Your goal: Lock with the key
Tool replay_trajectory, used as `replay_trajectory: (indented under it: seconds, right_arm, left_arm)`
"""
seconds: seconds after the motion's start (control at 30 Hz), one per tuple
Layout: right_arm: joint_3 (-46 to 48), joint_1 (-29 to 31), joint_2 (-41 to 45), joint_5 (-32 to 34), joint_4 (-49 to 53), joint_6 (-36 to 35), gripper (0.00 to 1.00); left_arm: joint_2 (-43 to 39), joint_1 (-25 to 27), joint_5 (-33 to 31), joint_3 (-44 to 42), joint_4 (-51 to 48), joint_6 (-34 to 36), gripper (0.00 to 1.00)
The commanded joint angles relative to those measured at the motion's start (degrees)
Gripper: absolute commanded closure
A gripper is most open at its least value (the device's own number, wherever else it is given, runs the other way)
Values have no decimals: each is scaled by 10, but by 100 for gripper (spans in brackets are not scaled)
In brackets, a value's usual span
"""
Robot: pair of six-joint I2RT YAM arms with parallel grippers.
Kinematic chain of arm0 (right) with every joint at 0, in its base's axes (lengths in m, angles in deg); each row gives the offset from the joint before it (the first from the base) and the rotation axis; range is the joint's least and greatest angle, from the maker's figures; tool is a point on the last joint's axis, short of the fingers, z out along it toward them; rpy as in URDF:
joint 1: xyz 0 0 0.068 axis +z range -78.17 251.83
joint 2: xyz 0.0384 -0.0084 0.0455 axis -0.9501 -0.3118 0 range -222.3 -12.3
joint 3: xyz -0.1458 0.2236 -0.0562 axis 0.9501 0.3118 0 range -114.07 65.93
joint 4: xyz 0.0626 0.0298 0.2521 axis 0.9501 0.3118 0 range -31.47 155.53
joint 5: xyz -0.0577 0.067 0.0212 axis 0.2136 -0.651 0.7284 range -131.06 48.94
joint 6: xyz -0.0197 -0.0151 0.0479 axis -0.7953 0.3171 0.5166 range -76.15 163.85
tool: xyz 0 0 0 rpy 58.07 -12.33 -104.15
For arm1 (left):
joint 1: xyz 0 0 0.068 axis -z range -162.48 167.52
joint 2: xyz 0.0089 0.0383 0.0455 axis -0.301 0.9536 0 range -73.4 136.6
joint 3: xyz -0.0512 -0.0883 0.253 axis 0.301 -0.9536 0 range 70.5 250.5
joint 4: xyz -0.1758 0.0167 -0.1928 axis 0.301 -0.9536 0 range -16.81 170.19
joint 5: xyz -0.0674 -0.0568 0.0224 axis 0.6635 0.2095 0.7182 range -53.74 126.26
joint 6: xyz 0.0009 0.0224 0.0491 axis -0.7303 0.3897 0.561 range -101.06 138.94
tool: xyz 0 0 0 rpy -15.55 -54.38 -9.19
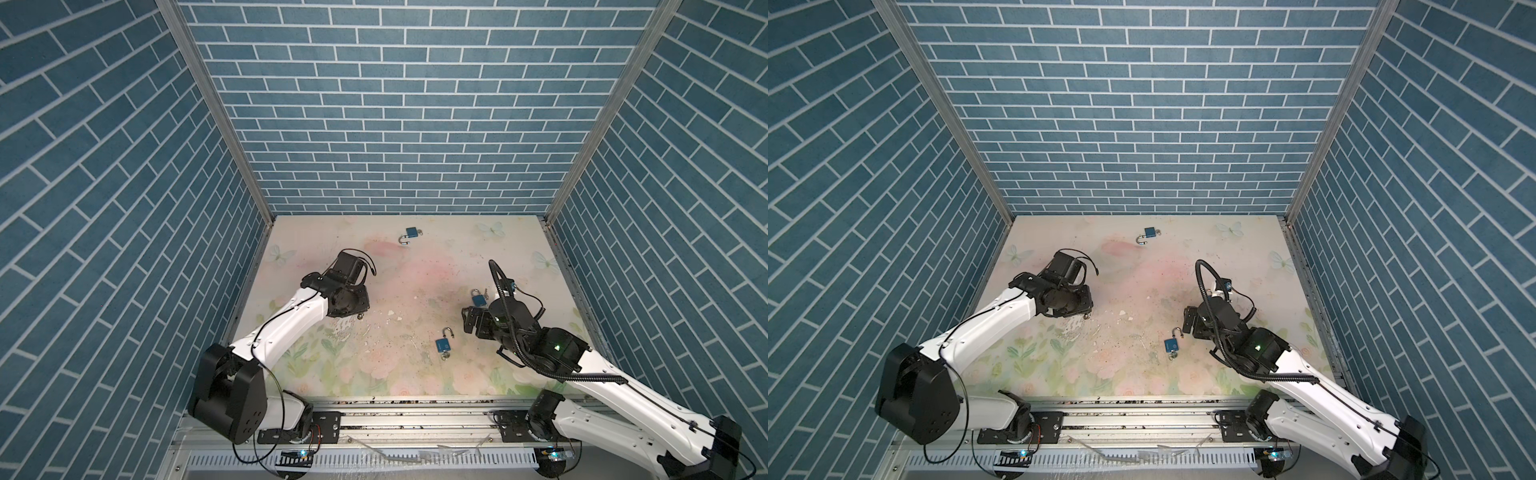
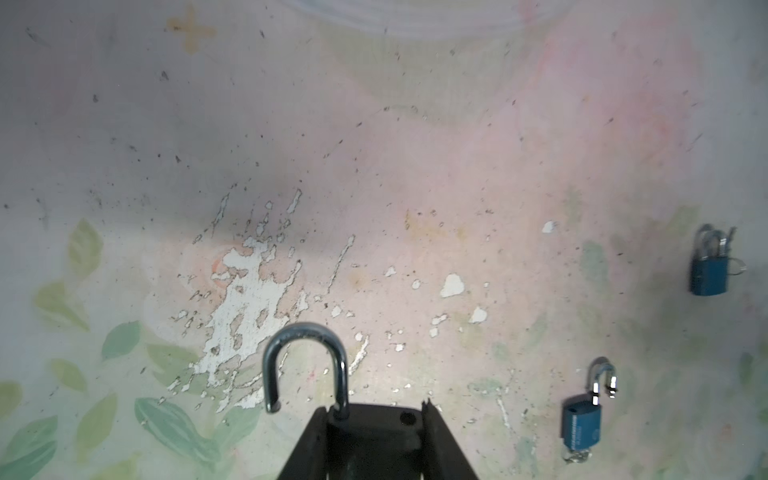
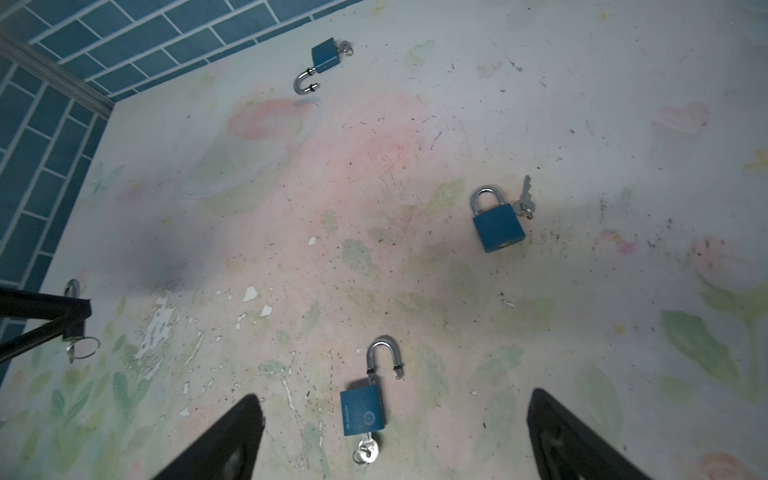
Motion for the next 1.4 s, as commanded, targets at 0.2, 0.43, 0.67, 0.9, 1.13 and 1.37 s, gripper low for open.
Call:
replay_trajectory:
  seconds: [0.2, 0.43, 0.67, 0.9, 1.13, 1.37]
  right_arm:
    - [1, 24, -141, -118, -276, -45, 4]
    - [-4, 85, -225, -55, -431, -74, 14]
    - [-7, 123, -275, -38, -560, -104, 23]
    - [-33, 132, -301, -49, -600, -134, 36]
    - [-75, 132, -351, -69, -619, -139, 39]
    - [-119, 132, -392, -90, -617, -143, 44]
  left_arm:
    - [-27, -2, 61, 25, 37, -128, 67]
    - [-18, -2, 81, 64, 60, -177, 67]
    - [-20, -1, 85, 96, 62, -216, 68]
    - [-47, 0, 76, 68, 101, -286, 69]
    - [-64, 5, 78, 55, 111, -304, 69]
    - [-75, 7, 78, 38, 121, -317, 69]
